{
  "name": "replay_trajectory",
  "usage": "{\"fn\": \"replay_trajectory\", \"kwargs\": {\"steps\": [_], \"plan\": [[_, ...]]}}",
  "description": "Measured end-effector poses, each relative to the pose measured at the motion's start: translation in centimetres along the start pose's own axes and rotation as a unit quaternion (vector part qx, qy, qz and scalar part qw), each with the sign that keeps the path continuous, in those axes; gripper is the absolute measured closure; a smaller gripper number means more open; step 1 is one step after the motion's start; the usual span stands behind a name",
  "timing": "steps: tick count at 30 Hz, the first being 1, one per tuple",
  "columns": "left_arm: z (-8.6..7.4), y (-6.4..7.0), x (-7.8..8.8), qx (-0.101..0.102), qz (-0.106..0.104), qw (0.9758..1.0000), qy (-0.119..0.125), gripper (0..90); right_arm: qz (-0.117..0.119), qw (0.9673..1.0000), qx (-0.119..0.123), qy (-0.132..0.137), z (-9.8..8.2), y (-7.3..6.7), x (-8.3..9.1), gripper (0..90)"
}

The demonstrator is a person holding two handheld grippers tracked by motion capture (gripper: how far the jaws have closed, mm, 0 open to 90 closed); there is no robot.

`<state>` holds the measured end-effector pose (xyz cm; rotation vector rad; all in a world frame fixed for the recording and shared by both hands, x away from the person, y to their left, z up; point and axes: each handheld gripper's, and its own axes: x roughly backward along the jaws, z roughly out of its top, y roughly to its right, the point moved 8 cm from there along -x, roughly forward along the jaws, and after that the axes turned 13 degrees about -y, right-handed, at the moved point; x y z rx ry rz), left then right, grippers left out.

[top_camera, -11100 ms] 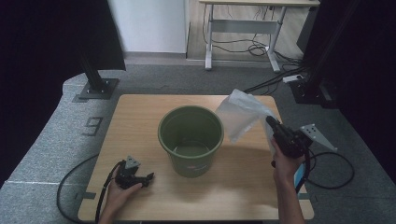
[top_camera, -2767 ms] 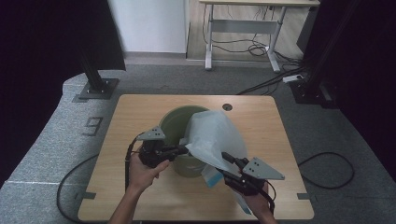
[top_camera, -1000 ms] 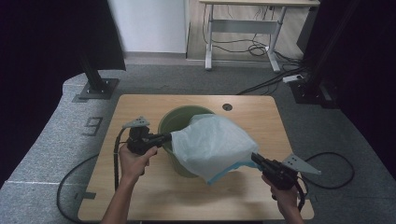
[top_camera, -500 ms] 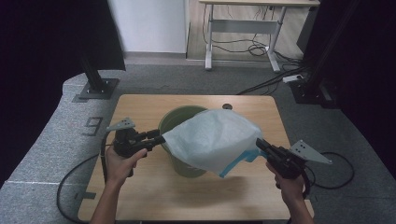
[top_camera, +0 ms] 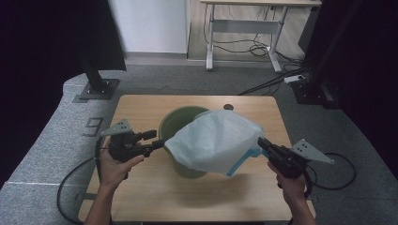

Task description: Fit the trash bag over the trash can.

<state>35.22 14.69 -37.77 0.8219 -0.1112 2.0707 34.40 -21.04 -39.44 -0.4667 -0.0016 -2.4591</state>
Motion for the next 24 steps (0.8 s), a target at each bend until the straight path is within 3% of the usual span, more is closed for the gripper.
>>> {"fn": "replay_trajectory", "kwargs": {"steps": [4,11,19,24], "plan": [[0.8,1.4,-0.7,-0.02,-0.005,0.9998,-0.008,44.6,0.01,0.9999,0.006,-0.001,0.3,-0.9,-0.6,88.7],[1.0,2.5,-2.4,-0.03,-0.015,0.9992,-0.021,43.9,0.028,0.9996,0.009,-0.001,0.4,-2.5,-1.7,88.6],[0.7,3.4,-4.1,-0.036,-0.022,0.9986,-0.032,43.6,0.052,0.9984,0.022,-0.007,-0.2,-5.4,-3.2,88.5],[0.7,4.2,-5.0,-0.044,-0.024,0.998,-0.038,42.2,0.063,0.9978,0.021,-0.007,-0.1,-6.4,-3.8,88.6]]}}
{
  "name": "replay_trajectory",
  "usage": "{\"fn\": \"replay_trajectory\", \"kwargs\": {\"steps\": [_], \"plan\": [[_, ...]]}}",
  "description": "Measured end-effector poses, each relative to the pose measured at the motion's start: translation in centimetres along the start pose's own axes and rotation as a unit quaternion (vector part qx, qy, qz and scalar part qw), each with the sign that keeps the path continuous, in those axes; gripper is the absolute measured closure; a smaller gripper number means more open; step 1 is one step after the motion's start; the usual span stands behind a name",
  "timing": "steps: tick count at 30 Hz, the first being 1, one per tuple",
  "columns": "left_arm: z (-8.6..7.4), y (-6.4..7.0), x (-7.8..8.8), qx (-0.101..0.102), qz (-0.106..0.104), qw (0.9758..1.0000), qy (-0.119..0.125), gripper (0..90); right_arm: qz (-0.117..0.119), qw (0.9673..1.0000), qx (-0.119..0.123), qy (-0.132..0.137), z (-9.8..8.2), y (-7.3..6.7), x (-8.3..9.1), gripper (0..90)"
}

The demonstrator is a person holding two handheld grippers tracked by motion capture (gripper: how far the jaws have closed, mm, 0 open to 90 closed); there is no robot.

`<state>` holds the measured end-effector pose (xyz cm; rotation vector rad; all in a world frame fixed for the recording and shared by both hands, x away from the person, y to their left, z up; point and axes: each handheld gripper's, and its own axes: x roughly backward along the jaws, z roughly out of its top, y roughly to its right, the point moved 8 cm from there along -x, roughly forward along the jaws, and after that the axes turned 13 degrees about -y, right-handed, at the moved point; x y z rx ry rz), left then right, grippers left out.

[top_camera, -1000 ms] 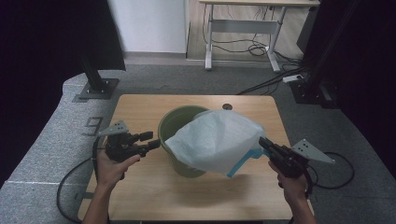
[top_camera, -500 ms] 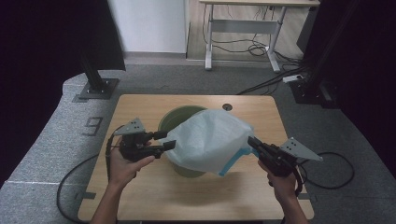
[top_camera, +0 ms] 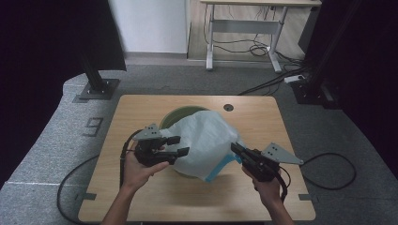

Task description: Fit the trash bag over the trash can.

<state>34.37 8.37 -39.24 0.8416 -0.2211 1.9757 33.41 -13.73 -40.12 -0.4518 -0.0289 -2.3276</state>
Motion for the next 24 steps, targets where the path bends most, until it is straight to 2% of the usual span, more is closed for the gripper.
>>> {"fn": "replay_trajectory", "kwargs": {"steps": [8,10,14,16,17,18,19,21,22,23,24], "plan": [[0.0,0.8,-1.4,-0.011,-0.001,0.9998,-0.015,40.7,0.013,0.9999,-0.006,0.001,0.0,-0.8,-0.3,88.5],[-0.1,0.9,-1.9,-0.011,0.004,0.9997,-0.023,40.9,0.016,0.9999,-0.007,0.002,-0.1,-0.8,-0.4,88.6],[-0.1,0.9,-2.2,-0.011,0.005,0.9995,-0.027,47.5,0.019,0.9998,-0.006,0.002,-0.1,-1.0,-0.3,88.5],[-0.1,0.9,-2.2,-0.01,0.002,0.9996,-0.025,56.9,0.02,0.9998,-0.004,0.003,-0.1,-1.2,-0.2,88.5],[-0.1,0.9,-2.2,-0.009,0.005,0.9997,-0.022,65.4,0.021,0.9998,-0.002,0.004,-0.1,-1.3,-0.1,88.4],[-0.1,0.8,-2.2,-0.008,0.006,0.9997,-0.02,65.4,0.021,0.9998,-0.002,0.004,-0.1,-1.3,-0.1,88.4],[0.0,0.8,-2.1,-0.007,0.001,0.9998,-0.017,76.0,0.02,0.9998,-0.002,0.006,-0.1,-1.3,0.1,88.3],[0.1,0.8,-2.0,-0.006,-0.003,0.9999,-0.012,83.0,0.02,0.9998,-0.003,0.007,-0.1,-1.3,0.1,88.0],[0.2,0.8,-1.9,-0.004,-0.008,0.9999,-0.007,83.0,0.019,0.9998,-0.003,0.007,-0.2,-1.2,0.2,87.3],[0.2,0.6,-1.7,0.001,-0.007,1.0,-0.004,89.4,0.02,0.9998,0.0,0.006,-0.2,-1.1,0.3,84.0],[0.2,0.6,-1.7,0.001,-0.007,1.0,-0.004,89.6,0.021,0.9998,0.0,0.006,-0.2,-1.1,0.3,81.7]]}}
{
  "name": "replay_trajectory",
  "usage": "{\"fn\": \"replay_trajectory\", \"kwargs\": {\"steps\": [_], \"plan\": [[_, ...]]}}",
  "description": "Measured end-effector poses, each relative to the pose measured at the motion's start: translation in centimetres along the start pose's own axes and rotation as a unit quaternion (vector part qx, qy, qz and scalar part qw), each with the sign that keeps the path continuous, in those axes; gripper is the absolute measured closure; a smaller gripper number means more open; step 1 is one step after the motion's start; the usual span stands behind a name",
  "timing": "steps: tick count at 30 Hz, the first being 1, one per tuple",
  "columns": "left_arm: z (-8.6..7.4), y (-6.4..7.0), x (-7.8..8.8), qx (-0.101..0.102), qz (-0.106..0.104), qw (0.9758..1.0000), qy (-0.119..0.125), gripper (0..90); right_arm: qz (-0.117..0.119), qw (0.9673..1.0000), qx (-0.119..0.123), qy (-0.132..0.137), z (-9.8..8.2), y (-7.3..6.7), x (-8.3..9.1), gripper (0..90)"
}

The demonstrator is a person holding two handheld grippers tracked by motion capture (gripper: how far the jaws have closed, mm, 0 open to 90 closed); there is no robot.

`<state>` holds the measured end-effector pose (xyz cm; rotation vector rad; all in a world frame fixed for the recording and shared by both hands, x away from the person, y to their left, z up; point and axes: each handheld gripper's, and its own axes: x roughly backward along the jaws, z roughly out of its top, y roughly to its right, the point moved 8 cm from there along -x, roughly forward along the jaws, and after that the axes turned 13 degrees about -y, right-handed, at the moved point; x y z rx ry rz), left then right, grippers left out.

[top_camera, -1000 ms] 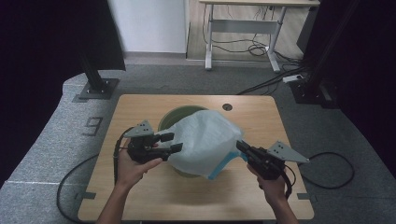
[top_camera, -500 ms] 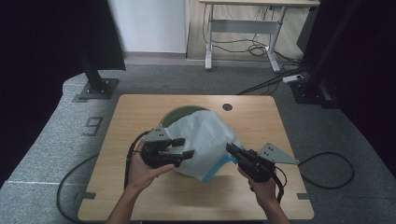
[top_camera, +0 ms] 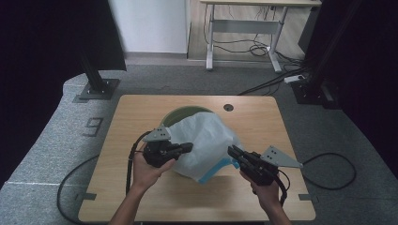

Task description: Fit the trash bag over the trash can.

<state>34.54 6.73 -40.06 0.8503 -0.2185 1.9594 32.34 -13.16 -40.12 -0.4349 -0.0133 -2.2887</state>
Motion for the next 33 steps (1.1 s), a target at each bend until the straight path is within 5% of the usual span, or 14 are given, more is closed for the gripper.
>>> {"fn": "replay_trajectory", "kwargs": {"steps": [3,6,10,14,16,24,33], "plan": [[0.3,-0.6,0.3,0.015,0.002,0.9998,0.011,89.7,0.001,1.0,0.004,-0.001,0.0,-0.1,0.2,72.4],[0.8,-1.6,0.8,0.041,-0.004,0.9987,0.03,89.7,-0.024,0.9997,0.01,0.004,-0.4,-0.2,1.1,54.4],[1.2,-2.5,1.2,0.06,0.011,0.9971,0.046,89.7,-0.042,0.9989,0.018,0.01,-1.4,-0.8,3.0,47.8],[1.3,-3.0,1.2,0.074,0.007,0.9959,0.052,89.7,-0.044,0.9988,0.017,0.012,-2.7,-1.5,4.4,47.0],[1.3,-3.1,1.1,0.078,0.007,0.9956,0.051,89.7,-0.047,0.9986,0.023,-0.006,-5.0,-2.4,5.2,46.9],[1.2,-3.1,0.9,0.075,0.014,0.9962,0.042,89.7,-0.055,0.9973,-0.002,-0.048,-10.0,-2.4,4.4,46.7],[1.4,-3.2,1.3,0.075,0.014,0.9962,0.041,89.6,-0.071,0.9962,-0.013,-0.05,-9.7,-1.0,3.6,45.9]]}}
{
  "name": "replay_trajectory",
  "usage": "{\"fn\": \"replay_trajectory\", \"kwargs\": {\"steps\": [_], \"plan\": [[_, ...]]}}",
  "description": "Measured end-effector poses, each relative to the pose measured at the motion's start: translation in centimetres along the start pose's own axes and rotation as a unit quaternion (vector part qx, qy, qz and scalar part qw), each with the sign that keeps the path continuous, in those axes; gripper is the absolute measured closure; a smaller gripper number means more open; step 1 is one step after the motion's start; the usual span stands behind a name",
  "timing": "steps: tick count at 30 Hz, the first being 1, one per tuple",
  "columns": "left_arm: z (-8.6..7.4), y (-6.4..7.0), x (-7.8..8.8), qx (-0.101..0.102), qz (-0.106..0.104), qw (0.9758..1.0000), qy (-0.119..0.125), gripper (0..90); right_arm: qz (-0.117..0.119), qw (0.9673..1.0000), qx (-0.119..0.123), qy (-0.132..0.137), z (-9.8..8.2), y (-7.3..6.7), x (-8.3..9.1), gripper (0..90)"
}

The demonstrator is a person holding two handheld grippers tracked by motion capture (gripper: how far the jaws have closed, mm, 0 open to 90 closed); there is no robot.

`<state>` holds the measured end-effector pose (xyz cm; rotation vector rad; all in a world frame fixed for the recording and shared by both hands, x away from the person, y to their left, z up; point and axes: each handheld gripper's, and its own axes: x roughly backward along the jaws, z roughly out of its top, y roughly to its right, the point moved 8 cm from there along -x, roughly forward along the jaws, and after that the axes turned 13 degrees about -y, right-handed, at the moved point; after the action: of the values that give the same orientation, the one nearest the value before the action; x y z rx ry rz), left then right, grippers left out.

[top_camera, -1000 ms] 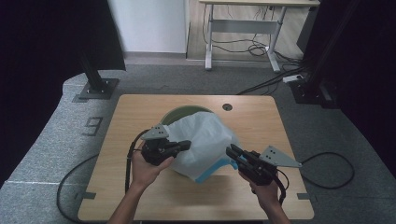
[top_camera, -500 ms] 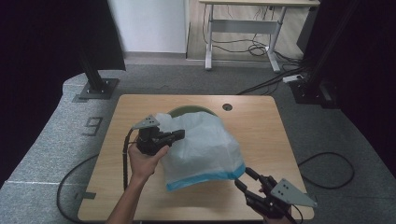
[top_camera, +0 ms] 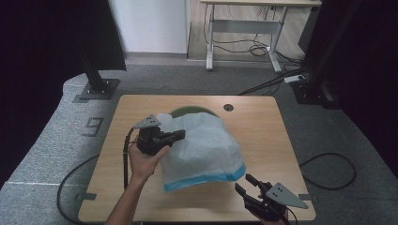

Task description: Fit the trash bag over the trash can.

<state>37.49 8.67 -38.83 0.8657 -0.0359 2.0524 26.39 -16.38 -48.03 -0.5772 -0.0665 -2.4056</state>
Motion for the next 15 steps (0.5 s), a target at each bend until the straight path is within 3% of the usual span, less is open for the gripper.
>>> {"fn": "replay_trajectory", "kwargs": {"steps": [8,15], "plan": [[0.0,-0.1,0.2,0.004,0.0,1.0,-0.001,89.7,0.0,0.9999,-0.012,-0.006,-0.4,0.1,-1.3,45.4],[0.1,-0.4,0.2,0.011,0.0,0.9999,0.0,89.7,-0.013,0.9998,0.003,-0.012,-0.2,-0.1,-2.1,45.4]]}}
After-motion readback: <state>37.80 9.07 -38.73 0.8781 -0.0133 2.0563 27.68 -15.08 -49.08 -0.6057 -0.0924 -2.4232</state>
